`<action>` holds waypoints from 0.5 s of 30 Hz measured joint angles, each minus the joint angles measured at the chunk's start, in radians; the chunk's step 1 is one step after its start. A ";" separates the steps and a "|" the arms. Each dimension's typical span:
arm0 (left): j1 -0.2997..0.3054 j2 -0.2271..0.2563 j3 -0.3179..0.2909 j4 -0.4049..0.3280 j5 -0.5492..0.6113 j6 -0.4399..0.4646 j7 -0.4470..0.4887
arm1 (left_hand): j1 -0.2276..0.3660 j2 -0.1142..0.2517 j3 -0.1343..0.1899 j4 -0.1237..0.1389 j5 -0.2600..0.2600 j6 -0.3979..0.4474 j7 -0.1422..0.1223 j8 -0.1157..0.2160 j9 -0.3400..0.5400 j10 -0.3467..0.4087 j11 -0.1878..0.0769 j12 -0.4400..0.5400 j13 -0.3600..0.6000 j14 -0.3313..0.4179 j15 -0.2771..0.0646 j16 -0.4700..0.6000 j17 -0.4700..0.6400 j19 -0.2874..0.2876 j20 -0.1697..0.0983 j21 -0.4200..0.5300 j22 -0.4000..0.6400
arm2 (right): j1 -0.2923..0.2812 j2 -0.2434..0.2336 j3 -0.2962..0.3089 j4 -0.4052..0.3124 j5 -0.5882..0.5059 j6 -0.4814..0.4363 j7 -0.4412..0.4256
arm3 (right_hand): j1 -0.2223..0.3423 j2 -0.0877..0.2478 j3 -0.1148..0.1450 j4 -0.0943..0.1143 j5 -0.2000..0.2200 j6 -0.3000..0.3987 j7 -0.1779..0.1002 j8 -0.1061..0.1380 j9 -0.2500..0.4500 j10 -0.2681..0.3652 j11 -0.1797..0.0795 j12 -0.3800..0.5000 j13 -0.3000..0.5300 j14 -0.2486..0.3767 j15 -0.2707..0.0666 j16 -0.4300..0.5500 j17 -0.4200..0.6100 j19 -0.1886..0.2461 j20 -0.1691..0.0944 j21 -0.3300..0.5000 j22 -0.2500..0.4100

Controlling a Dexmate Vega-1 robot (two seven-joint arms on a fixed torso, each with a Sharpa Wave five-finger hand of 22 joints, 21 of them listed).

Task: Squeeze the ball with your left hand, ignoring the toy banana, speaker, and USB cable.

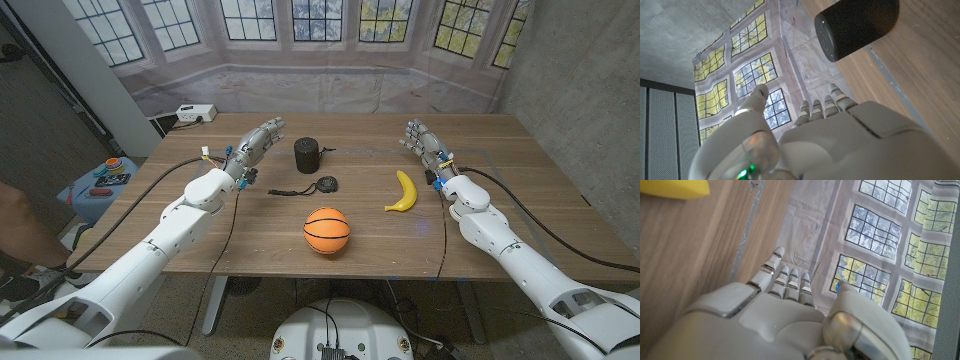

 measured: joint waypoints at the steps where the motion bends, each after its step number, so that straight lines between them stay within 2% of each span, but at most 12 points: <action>1: 0.000 0.000 0.000 0.000 0.001 0.000 -0.001 | 0.001 -0.001 0.001 -0.001 0.000 0.000 0.000 0.000 0.000 0.000 0.000 0.000 0.000 0.000 0.000 0.000 0.000 0.000 0.000 0.000 0.000 | 0.000 0.000 0.000 0.000 0.000 0.000 0.000 | 0.000 0.000 0.000 0.000 0.000 0.000 0.000 0.000 0.000 0.000 0.000 0.000 0.000 0.000 0.000 0.000 0.000 0.000 0.000 0.000 0.000; 8: -0.002 0.044 0.007 -0.033 0.020 0.005 -0.039 | 0.015 -0.007 -0.002 -0.004 0.000 0.000 0.000 0.000 0.000 0.000 0.000 0.000 0.000 0.000 0.000 0.000 0.000 -0.004 0.004 -0.009 0.000 | 0.002 0.002 0.000 0.002 -0.002 0.009 0.001 | 0.000 0.000 0.006 0.006 0.000 0.000 0.000 0.000 0.000 0.000 0.000 0.000 -0.005 0.000 0.000 0.000 -0.005 0.000 0.000 0.000 0.000; 10: -0.003 0.053 0.008 -0.041 0.024 0.006 -0.046 | 0.015 -0.007 -0.002 -0.004 0.000 -0.011 0.011 -0.001 0.000 0.000 0.000 0.000 0.000 0.000 0.000 0.000 0.000 -0.006 0.006 -0.016 0.000 | 0.002 0.002 0.001 0.002 -0.003 0.010 0.001 | 0.000 0.000 0.006 0.006 0.000 0.000 0.000 0.000 0.000 0.000 0.000 0.000 -0.005 0.000 0.000 0.000 -0.005 0.004 0.003 0.000 0.000; 15: -0.004 0.076 0.009 -0.061 0.036 0.009 -0.067 | 0.024 -0.016 -0.006 -0.008 0.000 -0.022 0.014 -0.004 0.000 -0.003 0.002 0.000 0.005 -0.008 0.000 0.000 0.000 -0.009 0.009 -0.029 0.000 | -0.004 0.001 0.002 -0.005 -0.003 0.013 -0.001 | 0.000 0.000 0.006 0.006 0.000 0.000 0.000 0.000 0.000 -0.004 -0.004 0.000 -0.005 0.000 0.000 0.000 -0.005 0.007 0.007 0.000 0.000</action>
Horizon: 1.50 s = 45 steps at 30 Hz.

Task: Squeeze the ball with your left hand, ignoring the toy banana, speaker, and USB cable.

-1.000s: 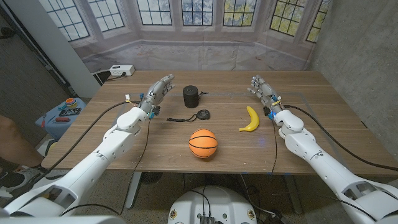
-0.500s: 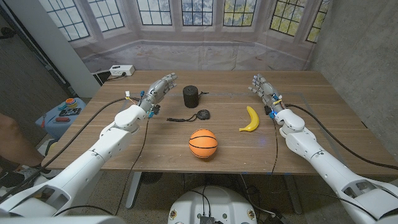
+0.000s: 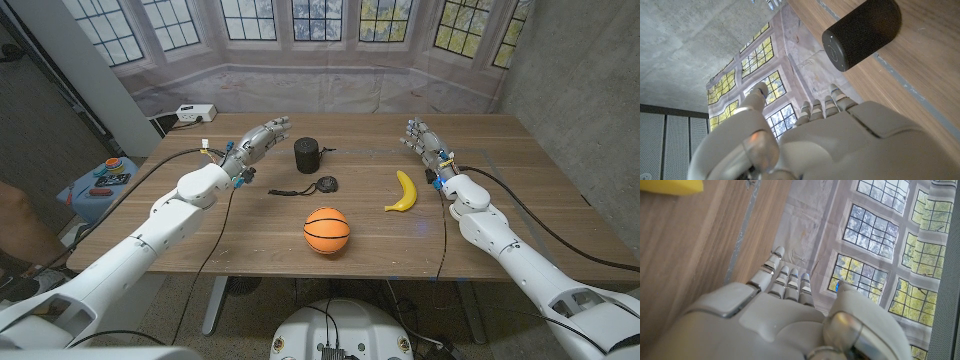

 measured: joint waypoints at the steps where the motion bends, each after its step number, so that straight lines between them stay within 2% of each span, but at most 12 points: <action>1: 0.000 0.006 0.000 -0.006 0.001 0.000 -0.002 | 0.001 -0.001 0.000 0.000 0.000 0.000 0.000 0.000 0.000 -0.003 0.003 0.000 0.000 -0.004 0.003 0.000 0.000 0.000 0.000 -0.002 0.000 | -0.001 0.000 0.001 -0.002 0.000 0.001 -0.001 | 0.000 0.000 0.000 0.000 0.000 0.000 0.000 0.000 0.000 0.000 0.000 0.000 0.000 0.000 0.000 0.000 0.000 0.000 0.000 0.000 0.000; 20: -0.024 0.075 0.011 -0.068 0.038 0.000 -0.093 | 0.020 -0.011 -0.011 0.003 0.000 -0.005 -0.005 0.000 0.000 -0.003 0.003 0.000 0.000 -0.005 0.005 0.000 0.000 0.005 0.005 -0.027 0.000 | -0.033 -0.015 0.011 -0.049 -0.007 0.003 -0.032 | 0.000 0.000 0.003 -0.003 0.000 0.000 0.000 0.000 0.000 0.000 0.000 0.000 0.000 -0.004 0.004 0.000 -0.005 -0.006 0.005 0.000 0.000; 27: -0.043 0.089 0.021 -0.075 0.047 -0.008 -0.131 | 0.027 -0.013 -0.016 0.004 0.000 -0.011 -0.011 0.000 0.000 -0.004 0.004 0.000 0.000 -0.005 0.005 0.000 0.000 0.005 0.005 -0.037 0.000 | -0.037 -0.019 0.011 -0.059 -0.012 0.000 -0.040 | 0.005 -0.005 0.009 -0.021 0.000 0.000 0.000 0.000 -0.002 0.000 0.000 0.000 0.000 -0.004 0.004 0.000 -0.012 -0.006 0.005 0.000 0.000; 35: -0.071 0.118 0.034 -0.087 0.070 -0.011 -0.185 | 0.058 -0.023 -0.022 0.004 0.000 -0.041 -0.009 0.000 0.000 -0.031 0.020 0.000 0.000 -0.013 0.013 0.000 0.004 0.004 0.032 -0.056 0.005 | -0.040 -0.021 0.012 -0.066 -0.017 -0.002 -0.048 | 0.019 -0.019 0.012 -0.044 0.000 0.000 0.000 0.000 -0.002 -0.004 0.004 0.000 0.000 -0.004 0.004 0.000 -0.019 -0.006 0.005 0.000 0.000; 41: -0.093 0.144 0.043 -0.095 0.088 -0.017 -0.230 | 0.063 -0.028 -0.031 0.006 0.000 -0.059 -0.016 0.000 0.005 -0.048 0.016 -0.005 0.000 -0.022 0.022 0.000 0.005 -0.004 0.040 -0.070 0.005 | -0.044 -0.023 0.013 -0.075 -0.020 -0.002 -0.055 | 0.019 -0.019 0.015 -0.049 0.000 0.000 0.000 0.000 -0.002 -0.004 0.004 0.000 0.000 -0.004 0.004 0.000 -0.019 -0.006 0.005 0.000 0.000; 42: -0.096 0.148 0.044 -0.096 0.093 -0.018 -0.234 | 0.063 -0.028 -0.032 0.007 0.000 -0.061 -0.018 0.000 0.005 -0.054 0.021 -0.005 0.000 -0.025 0.025 0.000 0.005 -0.008 0.043 -0.072 0.005 | -0.045 -0.024 0.014 -0.078 -0.021 -0.003 -0.056 | 0.019 -0.019 0.015 -0.049 0.000 0.000 0.000 0.000 -0.002 -0.004 0.004 0.000 0.000 -0.004 0.004 0.000 -0.019 -0.006 0.005 0.000 0.000; 45: -0.108 0.161 0.050 -0.102 0.101 -0.019 -0.257 | 0.068 -0.034 -0.040 0.007 0.000 -0.051 -0.028 0.001 0.005 -0.061 0.014 -0.005 0.005 -0.025 0.025 0.002 0.005 -0.015 0.061 -0.077 0.005 | -0.047 -0.025 0.014 -0.082 -0.023 -0.003 -0.060 | 0.019 -0.019 0.015 -0.049 0.000 0.000 0.000 0.000 -0.002 -0.004 0.004 0.000 0.000 -0.004 0.004 0.000 -0.018 -0.006 0.005 0.000 0.000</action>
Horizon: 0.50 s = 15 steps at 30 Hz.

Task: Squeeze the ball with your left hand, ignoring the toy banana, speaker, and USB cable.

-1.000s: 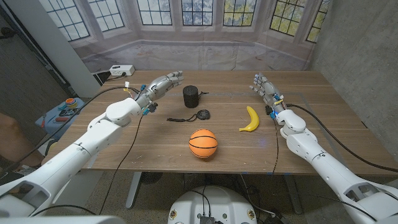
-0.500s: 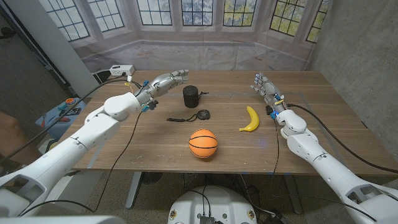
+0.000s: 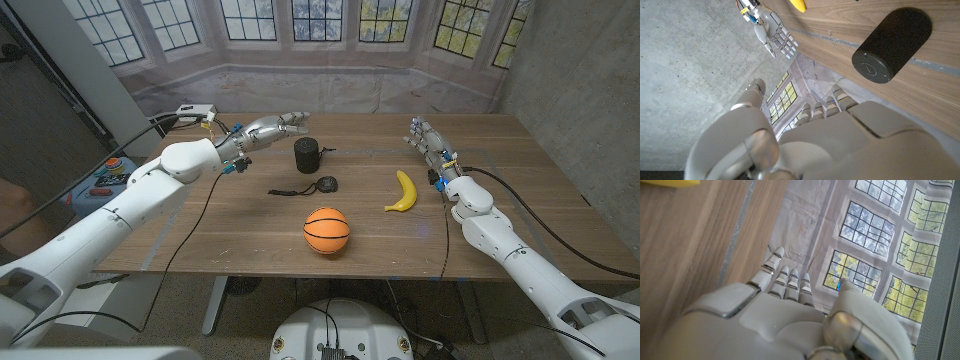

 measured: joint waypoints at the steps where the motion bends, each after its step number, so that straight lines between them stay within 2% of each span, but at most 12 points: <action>1: -0.001 0.001 0.000 -0.001 0.003 0.000 -0.007 | 0.000 0.000 -0.001 0.001 0.000 0.007 -0.007 0.005 0.000 -0.003 -0.004 0.000 0.000 0.004 0.004 0.002 0.000 -0.002 0.009 0.000 0.001 | -0.001 0.000 0.000 -0.002 0.000 0.000 -0.001 | 0.000 0.000 0.000 0.000 0.000 0.000 0.000 0.000 0.000 0.000 0.000 0.000 0.000 0.000 0.000 0.000 0.000 0.000 0.000 0.000 0.000; 4: -0.011 0.017 0.005 -0.010 0.017 0.000 -0.028 | 0.000 0.000 -0.010 0.006 0.000 0.032 -0.025 0.011 0.000 0.010 -0.031 0.005 0.005 0.017 0.001 0.002 0.005 -0.005 0.042 -0.004 0.005 | -0.004 -0.001 0.001 -0.007 -0.002 -0.001 -0.004 | 0.000 0.000 0.000 0.000 0.000 0.000 0.000 0.000 0.000 0.000 0.000 0.000 0.000 0.000 0.000 0.000 0.000 0.000 0.000 0.000 0.000; 7: -0.017 0.029 0.008 -0.020 0.028 0.002 -0.042 | 0.004 -0.004 -0.015 0.007 -0.005 0.041 -0.033 0.014 0.004 0.008 -0.044 0.009 0.008 0.020 -0.002 0.002 0.005 -0.018 0.058 -0.009 0.005 | -0.008 -0.001 0.002 -0.011 -0.003 -0.001 -0.009 | 0.000 0.000 0.000 0.000 0.000 0.000 0.000 0.000 0.002 0.000 0.000 0.000 0.000 0.000 0.000 0.000 0.000 0.000 0.000 0.000 0.000; 15: -0.033 0.064 0.017 -0.052 0.059 0.010 -0.078 | 0.004 -0.004 -0.018 0.004 -0.007 0.044 -0.037 0.014 0.005 0.006 -0.048 0.012 0.009 0.020 -0.002 0.002 0.009 -0.021 0.060 -0.009 0.005 | -0.021 0.001 0.003 -0.021 -0.007 0.004 -0.022 | 0.000 0.000 0.000 0.000 0.000 0.000 0.000 0.000 0.003 0.000 0.000 0.000 0.000 0.000 0.000 0.000 0.000 0.000 0.000 0.000 0.000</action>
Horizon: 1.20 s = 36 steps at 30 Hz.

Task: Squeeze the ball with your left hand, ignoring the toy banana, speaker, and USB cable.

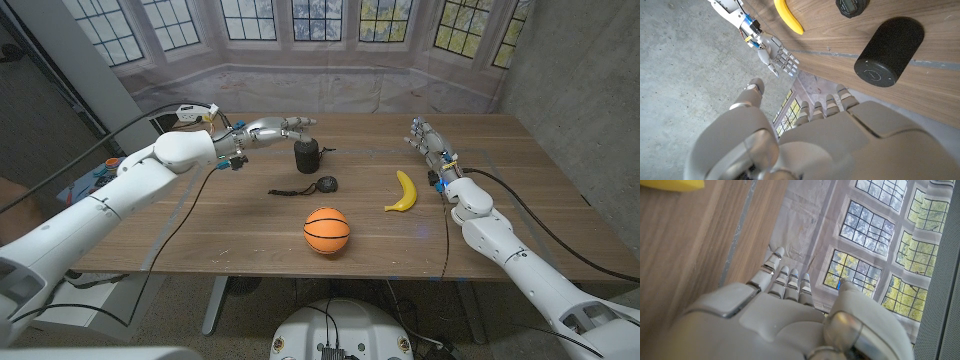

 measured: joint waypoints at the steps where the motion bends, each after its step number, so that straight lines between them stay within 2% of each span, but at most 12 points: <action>1: -0.001 0.003 0.000 -0.003 0.005 0.000 -0.006 | 0.001 -0.001 0.000 0.000 0.000 0.000 0.000 0.000 0.000 0.000 0.000 0.000 0.000 0.000 0.000 0.000 0.000 0.000 0.000 0.000 0.000 | -0.003 0.000 0.001 -0.002 0.000 0.001 -0.002 | 0.000 0.000 0.000 0.000 0.000 0.000 0.000 0.000 0.000 0.000 0.000 0.000 0.000 0.000 0.000 0.000 0.000 0.000 0.000 0.000 0.000; 21: -0.019 0.034 0.011 -0.069 0.045 -0.019 -0.047 | 0.012 -0.012 -0.004 0.002 0.000 -0.009 0.009 0.000 0.000 -0.002 0.003 0.004 0.009 0.000 0.000 0.000 0.000 0.004 -0.004 0.000 0.005 | -0.034 -0.011 0.014 -0.035 -0.004 0.009 -0.026 | 0.004 -0.004 -0.002 -0.013 0.000 0.006 0.006 0.004 0.000 0.000 0.000 0.000 0.000 -0.005 0.005 0.000 -0.005 0.000 0.000 0.000 0.000; 22: -0.019 0.037 0.012 -0.074 0.045 -0.019 -0.047 | 0.012 -0.012 -0.004 0.001 0.000 -0.009 0.009 0.000 0.000 -0.006 0.006 0.004 0.009 -0.001 0.000 0.000 0.000 0.004 -0.004 0.000 0.004 | -0.053 -0.022 0.023 -0.054 -0.004 0.009 -0.029 | 0.004 -0.004 -0.004 -0.015 0.000 0.006 0.006 0.004 0.000 0.000 0.000 0.000 0.000 -0.005 0.005 0.000 -0.005 0.000 0.000 0.000 0.000; 32: -0.018 0.061 0.010 -0.113 0.066 -0.023 -0.072 | 0.014 -0.009 -0.006 -0.001 0.000 -0.015 0.015 0.000 0.000 -0.010 0.010 0.004 0.009 -0.013 0.005 0.000 0.000 -0.007 -0.015 0.000 0.004 | -0.066 -0.030 0.029 -0.069 -0.005 0.004 -0.042 | 0.008 -0.008 -0.004 -0.015 0.000 0.002 0.009 0.004 0.000 -0.005 0.005 0.000 0.000 -0.005 0.005 0.004 -0.005 0.000 0.000 0.000 0.000; 36: -0.016 0.072 0.006 -0.127 0.074 -0.032 -0.096 | 0.022 -0.012 -0.006 -0.001 0.000 -0.019 0.019 -0.004 0.000 -0.015 0.015 0.004 0.012 -0.022 0.004 0.000 0.000 -0.007 -0.015 0.000 0.004 | -0.087 -0.046 0.037 -0.097 -0.007 -0.005 -0.047 | 0.008 -0.008 -0.007 -0.018 0.000 0.002 0.009 0.004 0.000 -0.005 0.005 0.000 0.000 -0.005 0.005 0.004 -0.002 0.000 0.000 0.000 0.000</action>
